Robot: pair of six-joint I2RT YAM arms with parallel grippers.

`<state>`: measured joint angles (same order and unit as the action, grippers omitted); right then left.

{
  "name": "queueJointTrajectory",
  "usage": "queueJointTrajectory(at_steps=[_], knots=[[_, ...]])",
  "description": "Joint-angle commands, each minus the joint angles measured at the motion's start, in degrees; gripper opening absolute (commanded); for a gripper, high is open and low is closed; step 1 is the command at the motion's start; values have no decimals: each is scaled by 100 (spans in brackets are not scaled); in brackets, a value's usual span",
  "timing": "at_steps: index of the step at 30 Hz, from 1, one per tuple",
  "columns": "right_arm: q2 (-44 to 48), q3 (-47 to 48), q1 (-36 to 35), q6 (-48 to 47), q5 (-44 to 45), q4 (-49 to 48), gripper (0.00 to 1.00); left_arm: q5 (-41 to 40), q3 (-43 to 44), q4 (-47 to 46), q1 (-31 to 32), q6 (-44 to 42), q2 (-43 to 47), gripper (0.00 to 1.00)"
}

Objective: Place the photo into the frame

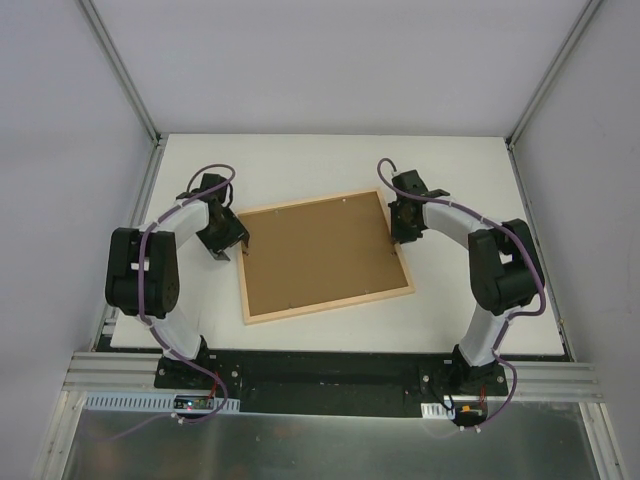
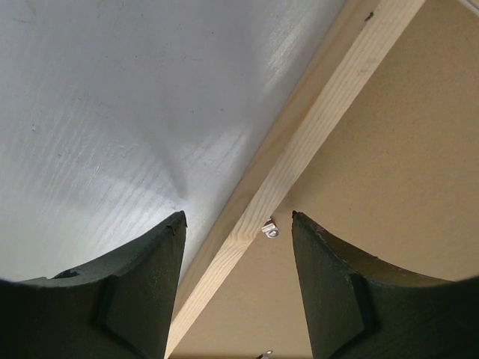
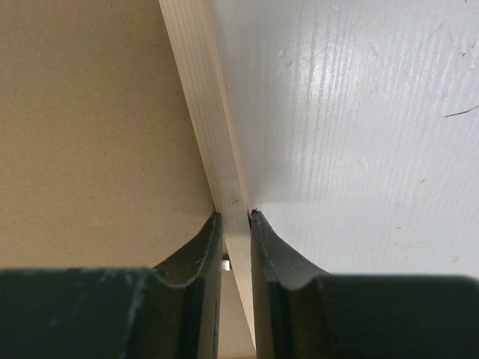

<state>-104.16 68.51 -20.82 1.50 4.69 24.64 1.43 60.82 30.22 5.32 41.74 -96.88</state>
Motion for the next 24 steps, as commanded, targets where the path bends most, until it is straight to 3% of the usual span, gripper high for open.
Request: queueJointTrajectory(at_steps=[1,13,24], knots=[[89,-189,95,176,103,199,11,-327,-26,-60,100,598,2,57],[142,-233,139,175,-12,146,10,-995,-412,-51,320,1126,248,50],[142,-242,139,202,-65,111,9,-1145,-606,-51,496,1232,416,33]])
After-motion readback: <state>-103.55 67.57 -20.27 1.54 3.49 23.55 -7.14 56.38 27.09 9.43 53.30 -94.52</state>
